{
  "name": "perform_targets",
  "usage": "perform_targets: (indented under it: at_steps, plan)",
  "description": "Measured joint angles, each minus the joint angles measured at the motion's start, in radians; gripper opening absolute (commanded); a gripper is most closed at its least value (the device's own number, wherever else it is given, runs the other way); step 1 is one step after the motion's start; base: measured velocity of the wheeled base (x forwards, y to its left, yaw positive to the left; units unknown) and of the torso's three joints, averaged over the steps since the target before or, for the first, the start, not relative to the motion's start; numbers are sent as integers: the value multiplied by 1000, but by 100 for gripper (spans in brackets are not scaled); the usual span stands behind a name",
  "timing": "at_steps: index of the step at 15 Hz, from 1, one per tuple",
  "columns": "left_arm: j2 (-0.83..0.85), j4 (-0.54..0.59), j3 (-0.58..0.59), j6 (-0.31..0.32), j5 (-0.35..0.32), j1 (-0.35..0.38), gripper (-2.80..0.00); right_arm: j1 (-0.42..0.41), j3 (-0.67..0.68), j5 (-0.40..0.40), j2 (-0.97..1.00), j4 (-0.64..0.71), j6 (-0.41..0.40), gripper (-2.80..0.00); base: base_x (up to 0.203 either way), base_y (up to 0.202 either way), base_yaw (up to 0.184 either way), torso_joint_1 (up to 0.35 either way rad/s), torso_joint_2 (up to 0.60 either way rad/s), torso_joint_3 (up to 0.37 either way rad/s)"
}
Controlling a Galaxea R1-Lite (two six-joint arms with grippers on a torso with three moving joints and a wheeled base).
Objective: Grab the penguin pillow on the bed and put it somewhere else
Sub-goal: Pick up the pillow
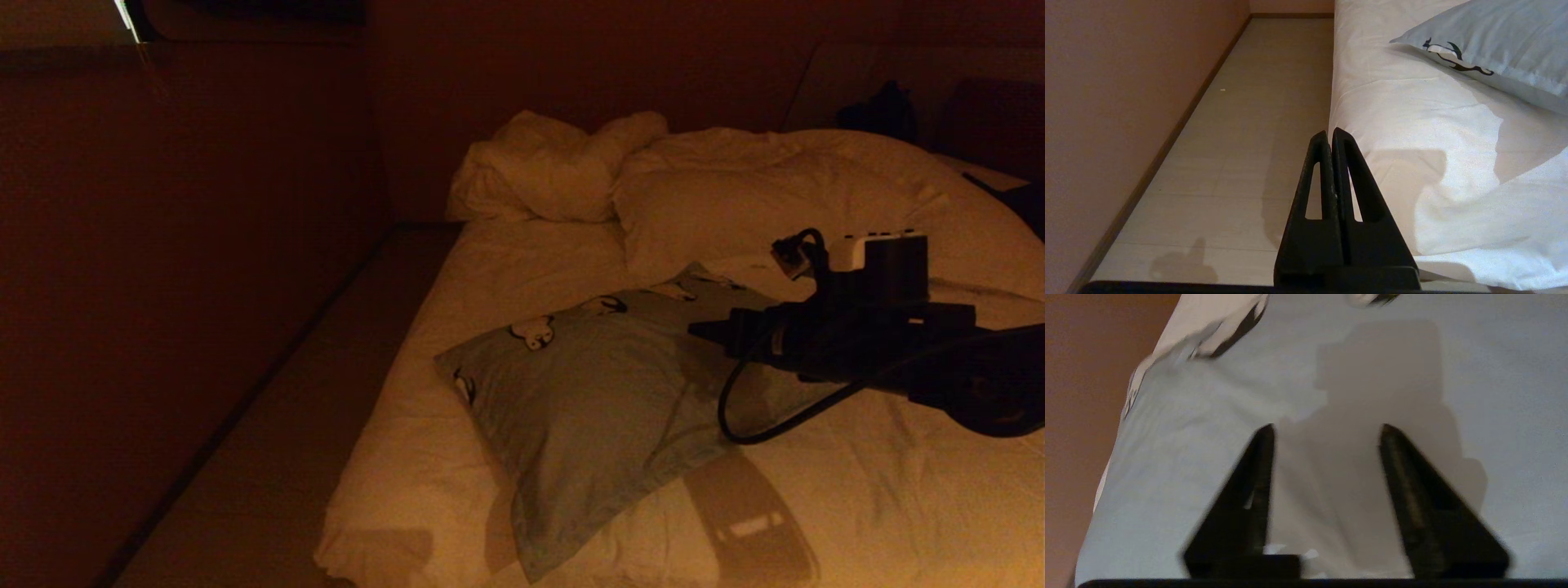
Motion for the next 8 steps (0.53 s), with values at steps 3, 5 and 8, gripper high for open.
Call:
perform_targets:
  at_steps: [3, 5, 8]
  plan:
    - [0, 0, 0, 0, 0, 0, -280, 27, 18, -29, 10, 0, -13, 0, 0, 0, 0, 0, 0, 0]
    - [0, 0, 0, 0, 0, 0, -280, 34, 31, -66, 11, -2, -42, 0, 0, 0, 0, 0, 0, 0]
    - [0, 0, 0, 0, 0, 0, -280, 36, 55, -130, 11, -3, -108, 0, 0, 0, 0, 0, 0, 0]
